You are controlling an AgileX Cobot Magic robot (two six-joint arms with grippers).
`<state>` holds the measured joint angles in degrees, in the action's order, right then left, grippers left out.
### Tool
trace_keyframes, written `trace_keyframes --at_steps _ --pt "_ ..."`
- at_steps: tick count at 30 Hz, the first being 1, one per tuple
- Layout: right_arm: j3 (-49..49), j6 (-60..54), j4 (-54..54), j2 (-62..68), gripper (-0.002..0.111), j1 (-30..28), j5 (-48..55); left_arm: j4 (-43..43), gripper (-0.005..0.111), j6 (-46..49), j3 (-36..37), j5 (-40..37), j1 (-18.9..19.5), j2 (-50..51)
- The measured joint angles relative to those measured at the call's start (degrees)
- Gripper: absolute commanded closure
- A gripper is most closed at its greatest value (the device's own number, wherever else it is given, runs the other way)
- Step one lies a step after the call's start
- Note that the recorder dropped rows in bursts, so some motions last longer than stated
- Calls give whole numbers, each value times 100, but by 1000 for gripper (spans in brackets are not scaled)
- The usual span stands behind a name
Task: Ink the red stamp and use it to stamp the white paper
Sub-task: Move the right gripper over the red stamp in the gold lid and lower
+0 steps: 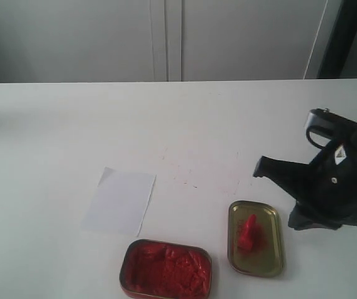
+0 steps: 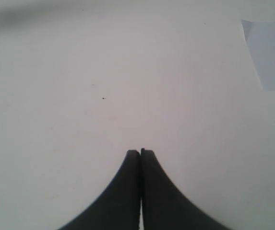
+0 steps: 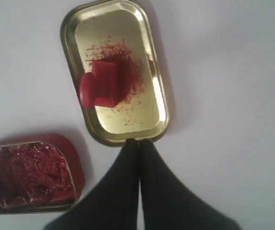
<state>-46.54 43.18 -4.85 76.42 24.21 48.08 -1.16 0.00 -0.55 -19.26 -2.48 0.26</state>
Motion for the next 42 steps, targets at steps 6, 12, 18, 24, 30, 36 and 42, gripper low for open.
trace_keyframes --at_steps 6,12,18,24,30,36,42 --pt "-902 1141 485 1003 108 820 79 0 107 0 0 0 0 0" --pt "-1275 2168 1139 1575 103 1115 151 0 107 0 0 0 0 0" --pt "-1286 2533 1448 1702 76 1129 273 0 107 0 0 0 0 0" --pt "-1286 2582 1448 1841 72 1129 273 0 107 0 0 0 0 0" --pt "-1286 2728 1448 1903 72 1129 190 0 107 0 0 0 0 0" --pt "-1286 2987 1448 2115 72 1129 168 0 107 0 0 0 0 0" --pt "-1286 3024 1448 2332 72 1129 53 0 107 0 0 0 0 0"
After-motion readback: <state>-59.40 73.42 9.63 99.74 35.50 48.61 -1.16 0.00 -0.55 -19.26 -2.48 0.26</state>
